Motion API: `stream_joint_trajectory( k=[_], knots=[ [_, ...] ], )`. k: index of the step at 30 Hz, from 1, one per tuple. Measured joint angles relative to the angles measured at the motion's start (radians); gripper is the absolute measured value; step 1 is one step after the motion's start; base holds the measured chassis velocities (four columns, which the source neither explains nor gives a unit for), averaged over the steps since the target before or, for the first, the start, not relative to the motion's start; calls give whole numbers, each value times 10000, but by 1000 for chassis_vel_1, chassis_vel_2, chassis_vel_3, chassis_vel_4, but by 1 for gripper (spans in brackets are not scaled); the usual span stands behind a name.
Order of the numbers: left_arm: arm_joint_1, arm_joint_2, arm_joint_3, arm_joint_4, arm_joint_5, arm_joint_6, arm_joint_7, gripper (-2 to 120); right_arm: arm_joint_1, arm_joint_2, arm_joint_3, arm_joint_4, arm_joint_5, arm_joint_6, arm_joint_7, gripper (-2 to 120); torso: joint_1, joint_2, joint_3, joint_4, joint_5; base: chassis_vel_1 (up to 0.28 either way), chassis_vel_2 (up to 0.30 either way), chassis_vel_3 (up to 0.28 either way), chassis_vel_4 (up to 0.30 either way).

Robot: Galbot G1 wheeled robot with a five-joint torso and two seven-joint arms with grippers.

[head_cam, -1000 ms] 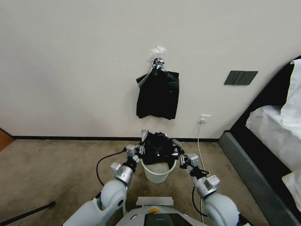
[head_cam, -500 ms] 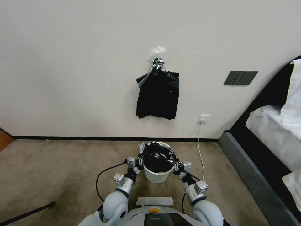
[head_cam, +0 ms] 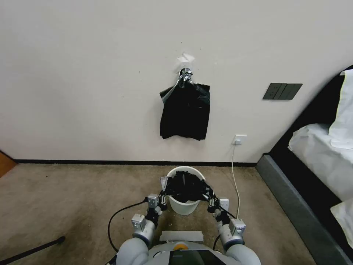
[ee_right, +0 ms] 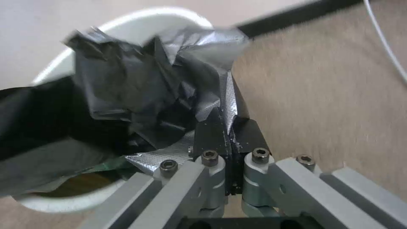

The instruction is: Place a trash bag onto the trash bin.

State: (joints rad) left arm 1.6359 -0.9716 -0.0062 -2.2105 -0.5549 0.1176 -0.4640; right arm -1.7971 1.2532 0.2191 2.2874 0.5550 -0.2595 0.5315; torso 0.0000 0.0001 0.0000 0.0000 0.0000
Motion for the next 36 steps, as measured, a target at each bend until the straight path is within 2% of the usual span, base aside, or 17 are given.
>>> stream_joint_trajectory(
  k=[2,11,20,24,25,28,36],
  knots=[
    [59,44,8,-45,-164,279,-71,0,68,-4,5,92,589,-366,333,0,0,0,0,0,0,0,0,0,0],
    [87,105,54,187,-230,664,-90,0,480,-63,149,-14,2109,-1325,831,0,0,0,0,0,0,0,0,0,0],
    [-408,-82,91,860,-356,772,-35,0,1027,-103,260,-776,2428,-1489,694,0,1,0,0,-1,0,0,0,0,0],
    [-745,-351,-8,1636,-179,222,-24,0,1345,-117,230,-1320,1970,-1316,420,0,1,0,1,-1,-1,0,0,0,0],
    [-745,-351,-8,1636,-179,222,-24,0,1345,-117,230,-1320,1970,-1316,420,0,1,0,1,-1,-1,0,0,0,0],
    [-809,-485,-155,1928,-103,-365,-20,0,1405,-169,185,-1655,1185,-1011,168,0,1,0,1,0,0,0,0,0,0],
    [-595,-477,-350,1915,-57,-744,283,0,1170,-200,60,-1773,624,-572,-37,2,1,0,1,0,0,0,0,0,0]
  ],
)
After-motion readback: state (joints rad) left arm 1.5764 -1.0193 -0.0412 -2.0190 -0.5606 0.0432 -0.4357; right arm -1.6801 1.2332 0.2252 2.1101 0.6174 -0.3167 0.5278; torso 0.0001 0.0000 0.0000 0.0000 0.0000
